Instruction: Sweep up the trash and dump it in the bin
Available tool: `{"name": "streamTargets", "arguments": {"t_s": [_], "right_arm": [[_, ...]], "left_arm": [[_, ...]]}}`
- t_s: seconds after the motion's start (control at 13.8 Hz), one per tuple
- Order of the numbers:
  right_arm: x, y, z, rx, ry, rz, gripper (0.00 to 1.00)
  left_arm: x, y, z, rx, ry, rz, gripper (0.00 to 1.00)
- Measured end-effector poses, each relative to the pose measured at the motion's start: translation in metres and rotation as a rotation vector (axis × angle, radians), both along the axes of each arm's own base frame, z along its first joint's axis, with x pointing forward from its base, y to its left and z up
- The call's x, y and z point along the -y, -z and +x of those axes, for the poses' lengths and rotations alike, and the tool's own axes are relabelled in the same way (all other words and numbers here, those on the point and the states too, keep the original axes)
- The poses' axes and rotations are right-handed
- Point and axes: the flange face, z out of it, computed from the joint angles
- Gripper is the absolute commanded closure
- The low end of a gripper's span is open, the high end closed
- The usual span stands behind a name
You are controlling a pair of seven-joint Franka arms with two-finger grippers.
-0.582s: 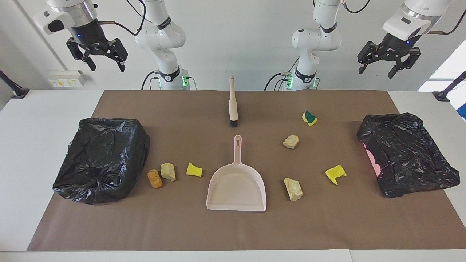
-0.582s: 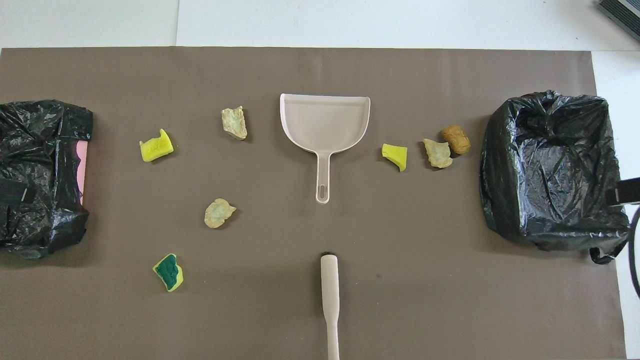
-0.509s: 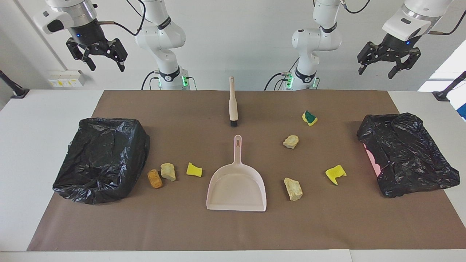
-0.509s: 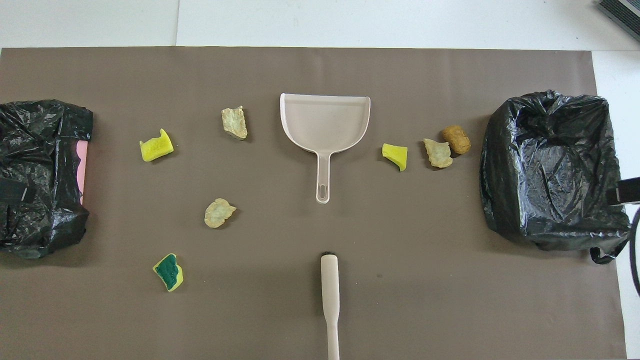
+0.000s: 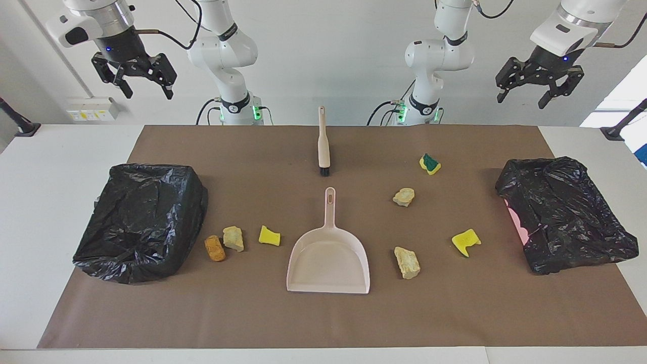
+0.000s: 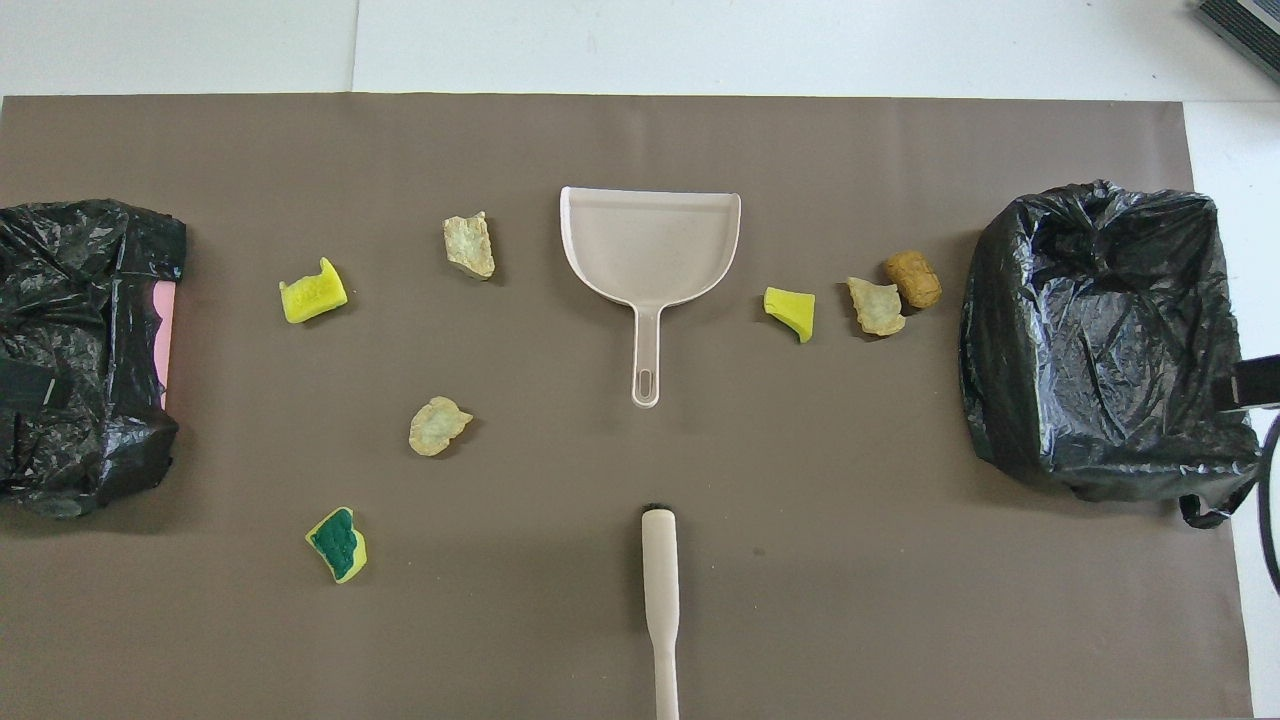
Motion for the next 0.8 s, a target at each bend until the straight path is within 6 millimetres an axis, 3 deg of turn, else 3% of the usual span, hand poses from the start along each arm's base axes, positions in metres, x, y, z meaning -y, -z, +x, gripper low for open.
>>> {"name": "streamTargets", "arguments": {"t_s": [0.8], "right_arm": [[0.0, 0.0, 0.0, 0.0, 0.0, 0.0, 0.0]], "left_arm": [[0.018, 0.008, -0.015, -0.02, 0.025, 0.003, 0.0]]}}
